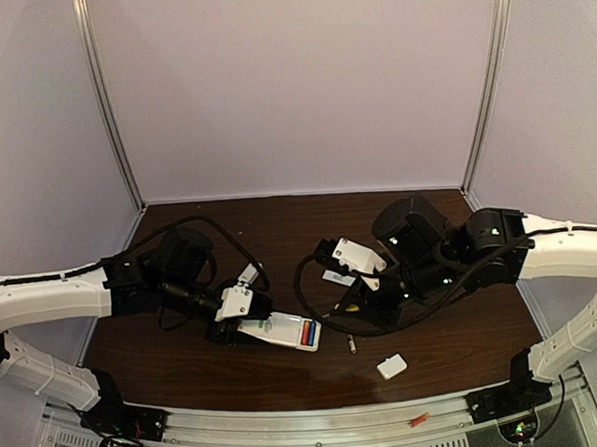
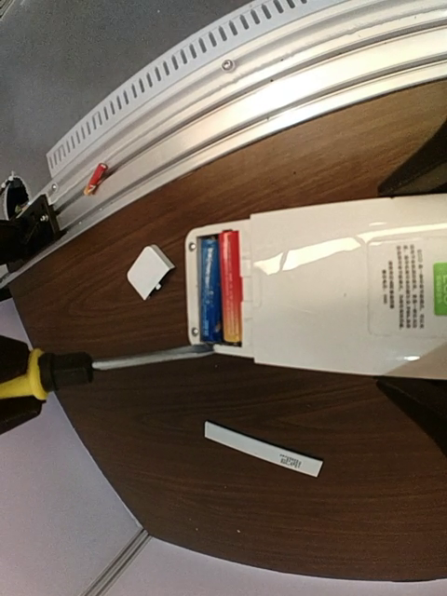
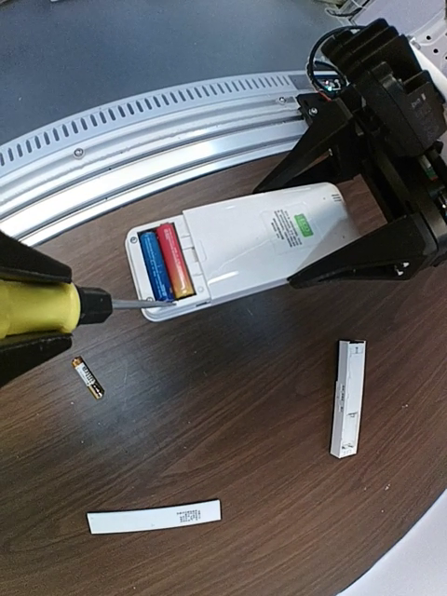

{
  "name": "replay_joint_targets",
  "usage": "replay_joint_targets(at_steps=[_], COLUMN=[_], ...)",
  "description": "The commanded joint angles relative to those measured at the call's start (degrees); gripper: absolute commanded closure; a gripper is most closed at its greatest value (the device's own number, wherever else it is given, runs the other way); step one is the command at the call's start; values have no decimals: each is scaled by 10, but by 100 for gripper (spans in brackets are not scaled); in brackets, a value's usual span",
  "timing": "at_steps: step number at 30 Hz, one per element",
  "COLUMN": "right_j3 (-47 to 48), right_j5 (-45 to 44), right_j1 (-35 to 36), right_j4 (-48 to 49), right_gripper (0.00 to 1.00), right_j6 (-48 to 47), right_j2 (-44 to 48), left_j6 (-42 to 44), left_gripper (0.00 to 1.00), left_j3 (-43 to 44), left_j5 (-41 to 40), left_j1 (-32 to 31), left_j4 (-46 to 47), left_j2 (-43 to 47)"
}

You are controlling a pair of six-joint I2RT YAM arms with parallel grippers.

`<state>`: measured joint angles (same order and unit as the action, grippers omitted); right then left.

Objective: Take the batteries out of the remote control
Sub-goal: Remove the battery from the remote control without the battery cover.

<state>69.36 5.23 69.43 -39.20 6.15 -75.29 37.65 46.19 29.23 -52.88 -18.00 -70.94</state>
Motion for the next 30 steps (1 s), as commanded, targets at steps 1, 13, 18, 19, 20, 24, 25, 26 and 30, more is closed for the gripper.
replay_joint_targets(at_steps=[1, 13, 18, 19, 20, 24, 25, 26, 30], right_j3=[-5, -13, -16, -17, -18, -22, -23, -25, -34], right_j5=[-3, 16, 27, 30, 34, 56, 60, 64, 82], right_j1=[4, 4, 4, 4, 4, 4, 4, 4, 4], right_j4=[-2, -7, -7, -7, -6, -1, 1, 4, 17], right_gripper=[100, 100, 100, 100, 100, 100, 100, 100, 100], right_j6=[-4, -9, -11, -11, -11, -10, -10, -8, 1], right_j2=[-7, -13, -16, -17, -19, -24, -25, -26, -28], left_j6=[-7, -20, -24, -24, -24, -29, -30, -31, -31], left_gripper=[100, 100, 100, 100, 100, 100, 100, 100, 100], left_j3=[-2, -4, -6, -7, -7, -12, -14, -16, -23], left_j5=[5, -3, -8, -10, -10, -23, -27, -31, -44], left_j1=[-1, -1, -1, -1, 0, -1, -1, -1, -1], left_j4=[32, 56, 62, 64, 65, 78, 82, 87, 101], left_j2=[9, 10, 12, 12, 13, 18, 19, 20, 23])
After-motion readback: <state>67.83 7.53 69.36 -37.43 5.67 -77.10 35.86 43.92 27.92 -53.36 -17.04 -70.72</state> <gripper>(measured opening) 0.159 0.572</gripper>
